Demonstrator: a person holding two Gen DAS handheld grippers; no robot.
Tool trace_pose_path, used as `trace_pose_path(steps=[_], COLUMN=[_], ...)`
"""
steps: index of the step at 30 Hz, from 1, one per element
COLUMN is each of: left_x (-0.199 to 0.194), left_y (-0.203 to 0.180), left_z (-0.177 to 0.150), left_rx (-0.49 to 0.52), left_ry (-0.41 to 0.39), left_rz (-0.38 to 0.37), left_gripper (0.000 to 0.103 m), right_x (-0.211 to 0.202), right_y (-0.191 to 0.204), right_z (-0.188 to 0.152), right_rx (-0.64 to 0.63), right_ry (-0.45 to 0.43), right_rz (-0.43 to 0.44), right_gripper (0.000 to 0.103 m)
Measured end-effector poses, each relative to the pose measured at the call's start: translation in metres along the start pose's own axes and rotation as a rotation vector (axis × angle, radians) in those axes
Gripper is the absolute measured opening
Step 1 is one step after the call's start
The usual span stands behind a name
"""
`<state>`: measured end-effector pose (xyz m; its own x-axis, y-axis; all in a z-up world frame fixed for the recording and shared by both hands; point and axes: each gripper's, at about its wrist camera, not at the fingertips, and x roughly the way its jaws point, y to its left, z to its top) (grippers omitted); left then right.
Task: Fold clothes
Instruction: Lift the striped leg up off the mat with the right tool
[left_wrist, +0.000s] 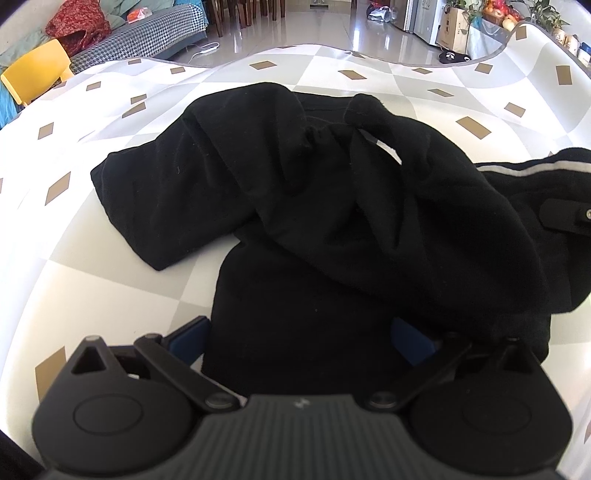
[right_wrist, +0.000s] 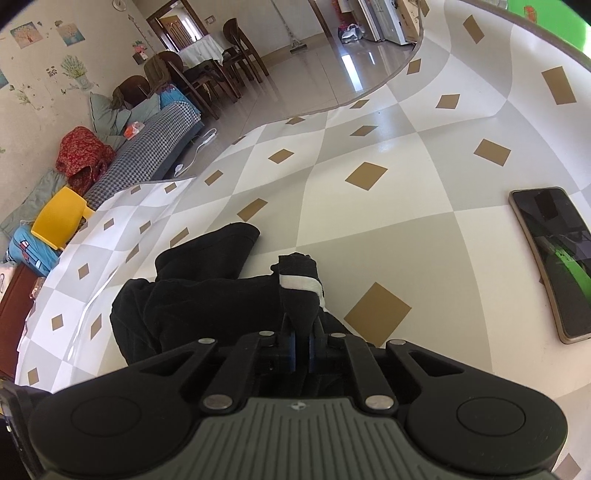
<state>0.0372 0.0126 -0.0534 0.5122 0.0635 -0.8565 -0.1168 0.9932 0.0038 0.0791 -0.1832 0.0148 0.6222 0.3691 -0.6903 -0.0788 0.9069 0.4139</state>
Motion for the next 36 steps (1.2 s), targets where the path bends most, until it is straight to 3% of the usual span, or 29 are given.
trace_pose_path(steps=[14,21,30,36], left_x=[0.025,0.032,-0.002,-0.028], left_y=[-0.012,-0.005,0.006,0.024], left_z=[0.031,0.05,0.042,0.031], left_rx=[0.003,-0.043,-0.035,-0.058], left_ry=[-0.033,-0.04,-0.077,-0.132], left_rz=[-0.022,-0.068,-0.079,-0.03], left_gripper=[0.103,0.103,0.103,0.103], right_x=[-0.017,-0.021,-0.023,-0.025], right_y=[0.0,0.006,0.014,0.027], right_z=[0.014,0.013,0.007,-0.003], right_rx=[0.002,-0.046,-0.144,-0.278], right_ry=[-0.101,-0.135,-0.151,-0.151], right_rz=[0.102,0.128,0.126,0.134], right_gripper=[0.008,0.008,0.008,0.008])
